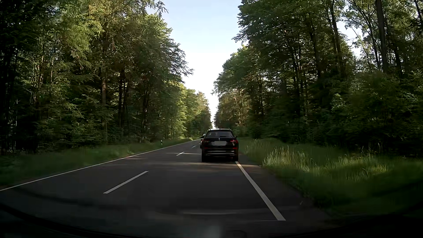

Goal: Follow the waypoints while adhering to traffic rules and regulations

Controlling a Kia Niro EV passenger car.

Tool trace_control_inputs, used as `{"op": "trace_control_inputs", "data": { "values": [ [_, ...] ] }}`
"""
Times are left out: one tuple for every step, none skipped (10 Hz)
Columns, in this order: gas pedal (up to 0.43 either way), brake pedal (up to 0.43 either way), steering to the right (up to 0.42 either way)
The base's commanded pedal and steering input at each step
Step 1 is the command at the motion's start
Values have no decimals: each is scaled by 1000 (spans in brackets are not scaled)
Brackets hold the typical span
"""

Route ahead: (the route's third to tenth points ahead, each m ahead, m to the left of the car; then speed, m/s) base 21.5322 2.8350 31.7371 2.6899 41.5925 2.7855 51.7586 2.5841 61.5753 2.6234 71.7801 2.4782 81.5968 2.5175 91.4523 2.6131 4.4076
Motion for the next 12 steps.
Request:
{"op": "trace_control_inputs", "data": {
  "values": [
    [0, 0, 1],
    [0, 0, 1],
    [0, 0, 1],
    [0, 0, 1],
    [0, 0, 2],
    [0, 0, 2],
    [0, 6, 2],
    [0, 0, 2],
    [0, 0, 2],
    [0, 0, 1],
    [0, 0, 2],
    [0, 0, 2]
  ]
}}
